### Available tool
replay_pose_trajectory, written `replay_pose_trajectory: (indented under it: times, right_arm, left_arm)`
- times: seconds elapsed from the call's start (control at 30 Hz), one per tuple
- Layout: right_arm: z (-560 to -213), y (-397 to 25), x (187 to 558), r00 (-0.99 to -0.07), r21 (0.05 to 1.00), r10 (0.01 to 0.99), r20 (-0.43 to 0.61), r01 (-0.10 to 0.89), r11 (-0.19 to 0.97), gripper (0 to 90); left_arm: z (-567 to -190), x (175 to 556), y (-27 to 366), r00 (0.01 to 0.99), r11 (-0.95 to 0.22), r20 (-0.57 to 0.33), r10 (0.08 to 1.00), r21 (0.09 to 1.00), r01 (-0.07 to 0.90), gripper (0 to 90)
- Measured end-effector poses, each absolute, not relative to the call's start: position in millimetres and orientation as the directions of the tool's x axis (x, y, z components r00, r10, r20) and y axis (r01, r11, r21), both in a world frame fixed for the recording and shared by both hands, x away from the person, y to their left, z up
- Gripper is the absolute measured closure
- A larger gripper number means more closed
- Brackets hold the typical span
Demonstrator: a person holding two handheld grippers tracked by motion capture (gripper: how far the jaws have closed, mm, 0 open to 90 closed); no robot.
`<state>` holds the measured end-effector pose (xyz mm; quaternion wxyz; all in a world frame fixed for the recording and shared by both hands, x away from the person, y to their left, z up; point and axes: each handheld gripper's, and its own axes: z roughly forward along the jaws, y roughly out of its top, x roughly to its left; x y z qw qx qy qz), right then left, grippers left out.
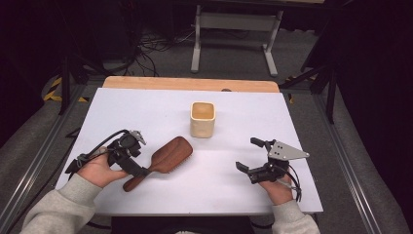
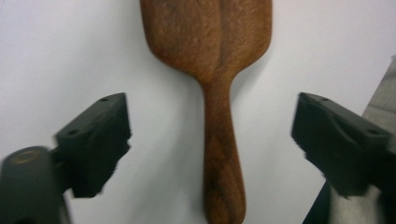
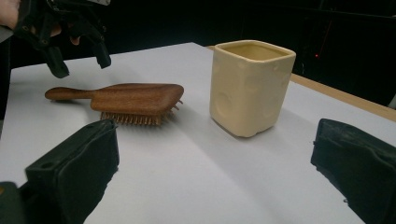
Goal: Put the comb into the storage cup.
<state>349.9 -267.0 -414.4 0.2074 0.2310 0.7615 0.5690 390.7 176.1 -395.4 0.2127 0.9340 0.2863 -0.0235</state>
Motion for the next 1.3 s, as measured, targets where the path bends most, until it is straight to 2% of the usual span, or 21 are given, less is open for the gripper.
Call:
replay_pose_trajectory:
  times: [0.1, 0.33, 0.5, 0.57, 0.77, 1.07, 1.3]
  right_arm:
    - [-414, -267, 350, -0.807, 0.963, 0.588, -0.052, 0.116, 0.245, 1.3]
    - [-414, -267, 349, -0.808, 0.962, 0.586, -0.054, 0.114, 0.247, 1.3]
    - [-414, -267, 349, -0.808, 0.962, 0.586, -0.056, 0.113, 0.248, 1.3]
    - [-414, -266, 349, -0.810, 0.962, 0.584, -0.055, 0.113, 0.248, 1.3]
    - [-414, -266, 349, -0.810, 0.961, 0.583, -0.057, 0.113, 0.251, 1.3]
    - [-415, -266, 349, -0.812, 0.961, 0.582, -0.056, 0.113, 0.251, 1.3]
    - [-415, -266, 349, -0.813, 0.961, 0.580, -0.058, 0.112, 0.253, 1.3]
  left_arm:
    - [-394, 386, 172, 0.827, -0.730, -0.169, 0.536, 0.400, 0.554, 0.6]
    - [-398, 379, 164, 0.818, -0.706, -0.154, 0.555, 0.433, 0.560, 0.0]
    - [-403, 377, 162, 0.809, -0.701, -0.153, 0.567, 0.425, 0.572, 0.3]
    - [-409, 377, 160, 0.824, -0.714, -0.170, 0.540, 0.425, 0.556, 0.3]
    - [-416, 379, 158, 0.804, -0.702, -0.151, 0.575, 0.415, 0.579, 0.4]
    - [-425, 382, 156, 0.791, -0.694, -0.150, 0.593, 0.402, 0.597, 5.4]
    - [-434, 383, 151, 0.794, -0.710, -0.134, 0.592, 0.379, 0.593, 14.1]
